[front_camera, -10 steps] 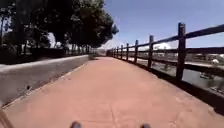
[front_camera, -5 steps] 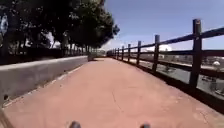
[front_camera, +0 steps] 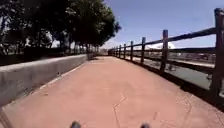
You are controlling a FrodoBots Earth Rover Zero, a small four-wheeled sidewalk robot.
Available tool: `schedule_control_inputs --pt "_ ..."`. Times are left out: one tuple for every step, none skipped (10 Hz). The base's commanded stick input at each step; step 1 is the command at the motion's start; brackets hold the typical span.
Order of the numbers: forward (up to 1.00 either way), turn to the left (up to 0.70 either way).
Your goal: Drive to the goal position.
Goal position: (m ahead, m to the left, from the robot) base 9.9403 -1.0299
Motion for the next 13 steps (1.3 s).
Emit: schedule_control_inputs --pt "1.00 0.00" --pt "1.00 0.00" --pt "1.00 0.00" --pt "1.00 0.00" --pt "1.00 0.00" --pt "1.00 0.00" --pt "1.00 0.00" --pt "1.00 0.00" --pt "1.00 0.00" --pt "1.00 0.00" --pt "1.00 0.00" --pt "1.00 0.00" --pt "1.00 0.00"
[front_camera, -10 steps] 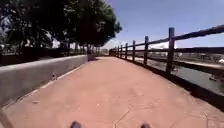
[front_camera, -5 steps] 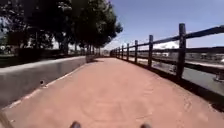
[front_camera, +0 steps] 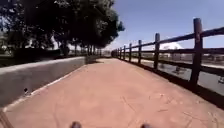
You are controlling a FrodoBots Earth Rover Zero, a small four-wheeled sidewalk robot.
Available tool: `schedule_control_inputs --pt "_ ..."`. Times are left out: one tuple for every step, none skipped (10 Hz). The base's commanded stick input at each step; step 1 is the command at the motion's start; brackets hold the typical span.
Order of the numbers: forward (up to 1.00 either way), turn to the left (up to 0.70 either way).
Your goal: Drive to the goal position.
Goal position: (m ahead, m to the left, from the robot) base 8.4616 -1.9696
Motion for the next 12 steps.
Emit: schedule_control_inputs --pt "1.00 0.00" --pt "1.00 0.00" --pt "1.00 0.00" --pt "1.00 0.00" --pt "1.00 0.00" --pt "1.00 0.00" --pt "1.00 0.00" --pt "1.00 0.00" --pt "1.00 0.00" --pt "1.00 0.00" --pt "1.00 0.00" --pt "1.00 0.00"
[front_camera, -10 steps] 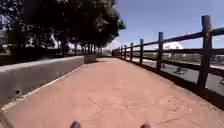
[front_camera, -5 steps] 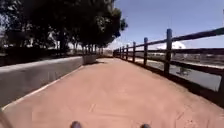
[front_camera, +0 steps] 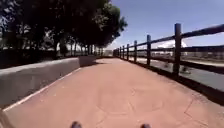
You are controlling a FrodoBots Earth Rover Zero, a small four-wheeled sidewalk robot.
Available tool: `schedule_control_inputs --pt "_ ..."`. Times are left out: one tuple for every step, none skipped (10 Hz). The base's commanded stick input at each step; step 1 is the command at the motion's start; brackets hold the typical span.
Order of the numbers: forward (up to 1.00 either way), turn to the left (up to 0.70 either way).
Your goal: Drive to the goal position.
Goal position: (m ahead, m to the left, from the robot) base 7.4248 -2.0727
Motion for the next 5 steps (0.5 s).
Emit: schedule_control_inputs --pt "1.00 0.00" --pt "1.00 0.00" --pt "1.00 0.00" --pt "1.00 0.00" --pt "1.00 0.00"
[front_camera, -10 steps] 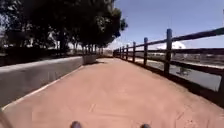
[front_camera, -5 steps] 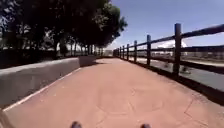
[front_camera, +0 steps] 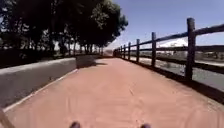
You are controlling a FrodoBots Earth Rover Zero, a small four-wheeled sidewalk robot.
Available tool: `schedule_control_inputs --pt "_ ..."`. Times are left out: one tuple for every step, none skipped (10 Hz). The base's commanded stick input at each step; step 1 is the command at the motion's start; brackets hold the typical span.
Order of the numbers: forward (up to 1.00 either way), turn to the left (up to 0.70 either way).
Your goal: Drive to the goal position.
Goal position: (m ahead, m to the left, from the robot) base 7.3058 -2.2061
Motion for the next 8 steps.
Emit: schedule_control_inputs --pt "1.00 0.00" --pt "1.00 0.00" --pt "1.00 0.00" --pt "1.00 0.00" --pt "1.00 0.00" --pt "1.00 0.00" --pt "1.00 0.00" --pt "1.00 0.00"
